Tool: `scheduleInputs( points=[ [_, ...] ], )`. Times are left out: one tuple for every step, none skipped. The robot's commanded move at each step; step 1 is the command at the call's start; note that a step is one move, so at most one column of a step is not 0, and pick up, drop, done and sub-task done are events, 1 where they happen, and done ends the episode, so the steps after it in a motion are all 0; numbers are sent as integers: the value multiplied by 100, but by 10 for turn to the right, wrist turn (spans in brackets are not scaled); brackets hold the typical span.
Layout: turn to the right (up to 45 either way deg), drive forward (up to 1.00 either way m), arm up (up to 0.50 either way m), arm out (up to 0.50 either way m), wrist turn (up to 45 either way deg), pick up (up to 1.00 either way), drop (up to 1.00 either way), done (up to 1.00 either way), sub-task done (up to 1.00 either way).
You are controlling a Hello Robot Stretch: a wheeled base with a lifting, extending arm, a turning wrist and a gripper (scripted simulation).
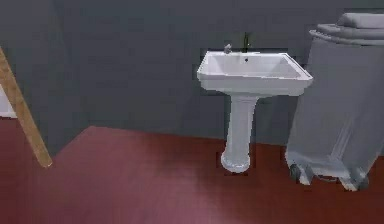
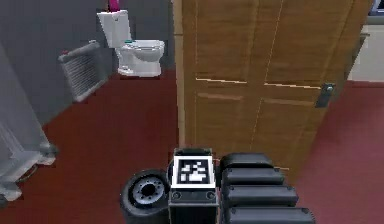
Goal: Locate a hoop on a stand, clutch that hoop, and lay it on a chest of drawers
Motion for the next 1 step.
scheduleInputs(
  points=[
    [0, 55, 0, 0, 0, 0, 0, 0, 0]
  ],
)
